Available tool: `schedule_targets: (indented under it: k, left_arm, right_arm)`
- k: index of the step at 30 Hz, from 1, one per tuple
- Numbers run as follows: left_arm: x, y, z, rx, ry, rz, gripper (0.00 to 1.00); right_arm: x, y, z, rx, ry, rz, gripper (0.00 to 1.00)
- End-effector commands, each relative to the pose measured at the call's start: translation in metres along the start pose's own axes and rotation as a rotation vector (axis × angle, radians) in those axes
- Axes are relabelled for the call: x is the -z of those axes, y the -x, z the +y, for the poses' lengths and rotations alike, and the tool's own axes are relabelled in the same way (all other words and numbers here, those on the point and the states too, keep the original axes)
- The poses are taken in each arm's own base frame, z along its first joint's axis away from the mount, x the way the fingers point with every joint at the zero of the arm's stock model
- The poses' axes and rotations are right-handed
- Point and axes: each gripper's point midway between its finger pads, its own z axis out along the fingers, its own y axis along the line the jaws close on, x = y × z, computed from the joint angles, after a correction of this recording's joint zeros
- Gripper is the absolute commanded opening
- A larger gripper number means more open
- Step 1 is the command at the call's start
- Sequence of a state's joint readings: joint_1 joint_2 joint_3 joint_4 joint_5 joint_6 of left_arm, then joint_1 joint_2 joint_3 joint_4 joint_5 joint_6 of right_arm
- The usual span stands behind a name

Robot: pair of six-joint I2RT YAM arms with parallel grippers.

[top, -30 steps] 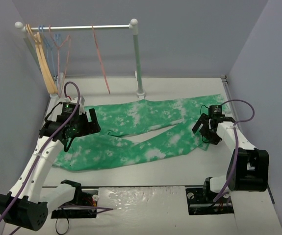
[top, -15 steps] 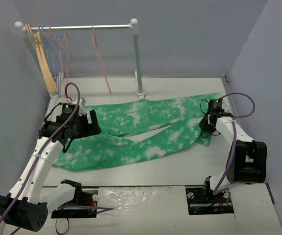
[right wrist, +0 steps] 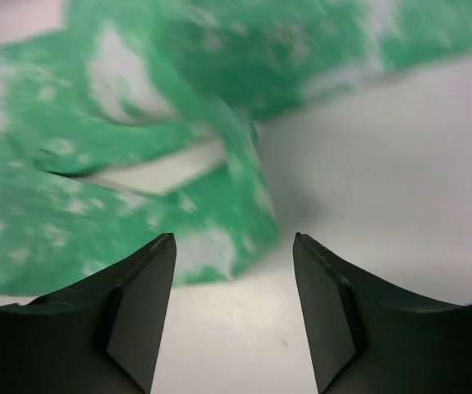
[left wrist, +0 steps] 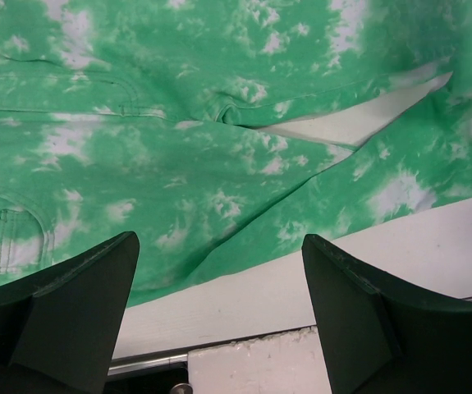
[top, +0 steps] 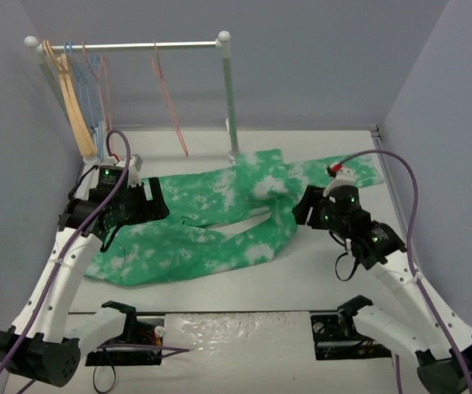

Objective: Place the trousers on the hanger
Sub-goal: Flatten out the trousers at the center of the board.

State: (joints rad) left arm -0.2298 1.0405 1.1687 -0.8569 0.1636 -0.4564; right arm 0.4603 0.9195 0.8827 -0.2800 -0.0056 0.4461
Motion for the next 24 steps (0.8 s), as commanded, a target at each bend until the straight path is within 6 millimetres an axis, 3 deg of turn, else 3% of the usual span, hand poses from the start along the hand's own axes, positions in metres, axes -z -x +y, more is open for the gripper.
schedule_targets:
  k: [1,3,7,10,13,18,22,24]
  left_arm:
    - [0.0,0.013,-0.01,-0.015,-0.043,-0.034,0.78]
    - [-0.004,0.01,-0.009,-0.013,-0.04,-0.022,0.78]
    - [-0.01,0.003,-0.01,-0.006,-0.052,-0.002,0.78]
    - [-0.013,-0.001,-0.008,-0.001,-0.045,0.007,0.78]
    - [-0.017,-0.006,-0.004,0.005,-0.037,0.017,0.78]
    - [-0.01,-0.011,0.007,0.006,0.012,0.022,0.78]
    - [0.004,-0.011,0.019,0.003,0.065,0.001,0.78]
    - [0.011,-0.011,0.022,0.003,0.08,-0.014,0.78]
  right_arm:
    - [0.031,-0.072,-0.079,-0.214,-0.396,0.127,0.76]
    - [0.041,-0.066,-0.089,-0.265,-0.462,0.078,0.98]
    - [0.04,-0.023,-0.099,-0.223,-0.566,-0.045,1.0]
    - [0.0,0.002,-0.075,-0.084,-0.506,0.001,1.0]
    - [-0.034,0.033,-0.033,0.076,-0.399,-0.01,0.98]
    - [-0.079,0.069,0.064,0.39,-0.216,-0.051,0.95]
    - [-0.122,0.05,0.113,0.602,-0.152,-0.02,0.93]
    - [-0.142,0.039,0.126,0.65,-0.139,-0.008,0.92]
